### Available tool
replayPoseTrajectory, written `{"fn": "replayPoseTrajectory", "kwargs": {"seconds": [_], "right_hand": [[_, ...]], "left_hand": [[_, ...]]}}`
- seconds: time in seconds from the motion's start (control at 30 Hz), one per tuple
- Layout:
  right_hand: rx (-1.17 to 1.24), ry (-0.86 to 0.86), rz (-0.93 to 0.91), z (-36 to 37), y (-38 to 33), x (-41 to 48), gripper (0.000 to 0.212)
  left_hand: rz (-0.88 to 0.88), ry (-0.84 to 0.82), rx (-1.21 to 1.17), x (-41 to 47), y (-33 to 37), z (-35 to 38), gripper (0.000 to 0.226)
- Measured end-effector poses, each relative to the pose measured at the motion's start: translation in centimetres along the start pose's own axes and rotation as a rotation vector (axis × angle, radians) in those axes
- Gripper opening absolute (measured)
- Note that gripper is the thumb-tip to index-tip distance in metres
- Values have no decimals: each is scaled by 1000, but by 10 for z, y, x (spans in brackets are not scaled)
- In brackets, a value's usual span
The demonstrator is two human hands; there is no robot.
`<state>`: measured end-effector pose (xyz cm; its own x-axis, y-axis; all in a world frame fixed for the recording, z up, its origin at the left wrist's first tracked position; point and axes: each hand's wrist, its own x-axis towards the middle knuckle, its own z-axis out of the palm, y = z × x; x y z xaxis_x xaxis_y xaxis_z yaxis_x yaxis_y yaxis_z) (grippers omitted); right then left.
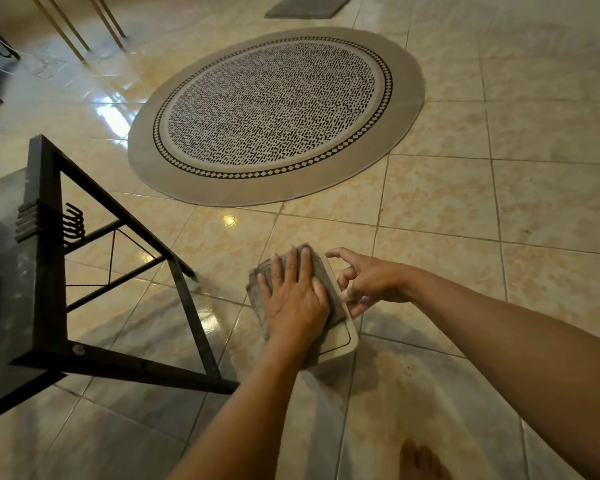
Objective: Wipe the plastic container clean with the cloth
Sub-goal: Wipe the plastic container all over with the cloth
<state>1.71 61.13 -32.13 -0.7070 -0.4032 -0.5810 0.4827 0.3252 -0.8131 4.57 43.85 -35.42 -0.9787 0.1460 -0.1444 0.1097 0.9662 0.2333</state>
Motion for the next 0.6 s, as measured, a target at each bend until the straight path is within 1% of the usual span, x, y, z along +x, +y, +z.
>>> {"fn": "replayPoseTrajectory", "kwargs": {"seconds": [0.07,0.17,0.3,0.4,0.47,0.53,0.6], "right_hand": [[16,4,0,0,0,0,94],[2,-1,-3,-2,-2,2,95],[-35,1,-6,1,-3,1,95],[-22,20,-3,3,-4,-2,94],[-8,18,2,3,-4,-2,94],[2,12,3,2,-4,0,94],[-16,10,6,1,-5,1,93]], "left_hand": [[-41,-3,-6,-9,-5,-1,64],[22,-6,37,-29,8,5,65],[86,12,28,-9,14,5,61],[34,13,13,5,-1,0,60],[-9,16,5,-4,-7,1,62],[-10,4,21,-25,-2,4,63],[27,-15,29,-38,11,9,62]]}}
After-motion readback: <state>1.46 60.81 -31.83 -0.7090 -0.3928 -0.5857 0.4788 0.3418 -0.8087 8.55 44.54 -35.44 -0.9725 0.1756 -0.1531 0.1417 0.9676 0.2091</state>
